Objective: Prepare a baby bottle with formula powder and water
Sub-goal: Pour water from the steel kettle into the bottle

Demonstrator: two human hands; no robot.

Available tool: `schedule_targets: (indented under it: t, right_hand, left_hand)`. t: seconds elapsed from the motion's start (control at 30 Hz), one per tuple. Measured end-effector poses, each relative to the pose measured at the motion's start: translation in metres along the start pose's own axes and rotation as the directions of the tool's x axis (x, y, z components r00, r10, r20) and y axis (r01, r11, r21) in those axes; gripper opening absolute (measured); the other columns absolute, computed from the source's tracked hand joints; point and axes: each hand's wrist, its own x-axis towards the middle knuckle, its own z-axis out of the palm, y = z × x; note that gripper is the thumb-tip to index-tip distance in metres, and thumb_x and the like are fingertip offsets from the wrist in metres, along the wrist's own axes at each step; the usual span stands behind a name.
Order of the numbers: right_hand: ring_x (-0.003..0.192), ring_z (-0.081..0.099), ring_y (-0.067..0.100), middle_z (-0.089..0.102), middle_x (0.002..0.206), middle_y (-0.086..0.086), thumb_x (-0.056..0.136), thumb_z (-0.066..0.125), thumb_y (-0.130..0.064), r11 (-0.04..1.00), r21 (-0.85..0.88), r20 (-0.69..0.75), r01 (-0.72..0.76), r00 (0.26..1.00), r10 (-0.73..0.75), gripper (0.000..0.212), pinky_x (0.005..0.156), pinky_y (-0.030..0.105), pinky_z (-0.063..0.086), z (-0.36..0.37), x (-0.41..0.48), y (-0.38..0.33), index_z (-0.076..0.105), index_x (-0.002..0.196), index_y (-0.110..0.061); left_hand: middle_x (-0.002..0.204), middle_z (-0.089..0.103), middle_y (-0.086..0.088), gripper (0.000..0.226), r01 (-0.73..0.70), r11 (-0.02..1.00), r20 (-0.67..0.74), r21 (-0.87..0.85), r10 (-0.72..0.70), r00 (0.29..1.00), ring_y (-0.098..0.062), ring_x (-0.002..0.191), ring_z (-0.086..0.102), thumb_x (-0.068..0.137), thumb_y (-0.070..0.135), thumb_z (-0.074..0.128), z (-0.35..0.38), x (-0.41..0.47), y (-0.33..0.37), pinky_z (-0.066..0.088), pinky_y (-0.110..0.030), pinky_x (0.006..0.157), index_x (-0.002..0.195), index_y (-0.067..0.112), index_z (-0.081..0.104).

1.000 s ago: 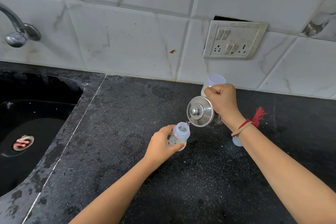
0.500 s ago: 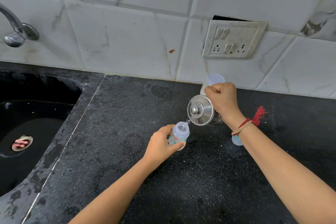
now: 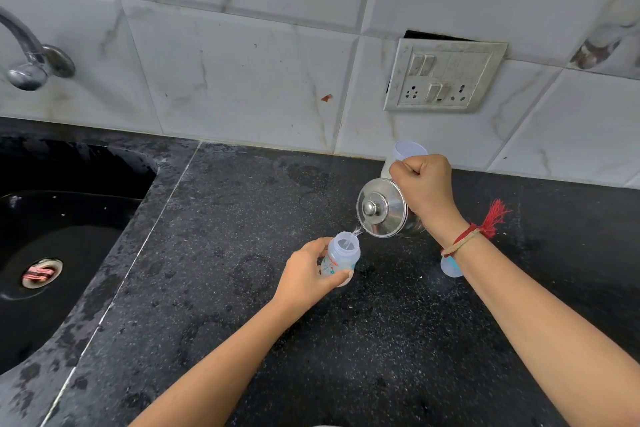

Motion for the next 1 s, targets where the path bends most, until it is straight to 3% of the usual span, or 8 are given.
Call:
schedule_targets:
  t: [0.57,0.73,1.0]
  right_hand:
    - [0.035,0.024,0.007,0.027,0.033,-0.006,0.077,0.054,0.007,0.998,0.005,-0.021,0.059,0.998,-0.058,0.059,0.044,0.008,0.023,-0.001,0.0012,-0.002,0.023,0.039,-0.026]
    - [0.034,0.027,0.007,0.023,0.031,-0.007,0.079,0.055,0.007,0.998,-0.001,-0.011,0.056,0.998,-0.056,0.054,0.046,0.008,0.027,-0.0001,0.002,-0.0008,0.029,0.038,-0.017]
    - [0.036,0.023,0.008,0.029,0.034,-0.006,0.078,0.055,0.006,0.996,-0.033,-0.002,0.079,0.997,-0.079,0.053,0.043,0.009,0.021,-0.0006,0.0026,0.0,0.025,0.04,-0.018]
  left_hand:
    - [0.119,0.064,0.011,0.059,-0.006,1.0,0.001,-0.002,0.006,1.0,-0.005,0.109,0.059,0.07,0.041,0.077,0.0,0.0004,-0.0013,0.054,-0.038,0.092,0.125,0.028,0.058]
    - [0.118,0.064,0.011,0.058,-0.008,1.0,-0.002,0.006,0.008,1.0,-0.005,0.108,0.059,0.071,0.041,0.078,0.0001,0.0007,-0.0017,0.054,-0.037,0.091,0.124,0.028,0.058]
    - [0.118,0.064,0.012,0.057,-0.011,1.0,-0.005,0.006,0.011,1.0,-0.004,0.109,0.059,0.071,0.039,0.078,0.0003,-0.0001,-0.0006,0.054,-0.037,0.093,0.124,0.029,0.058]
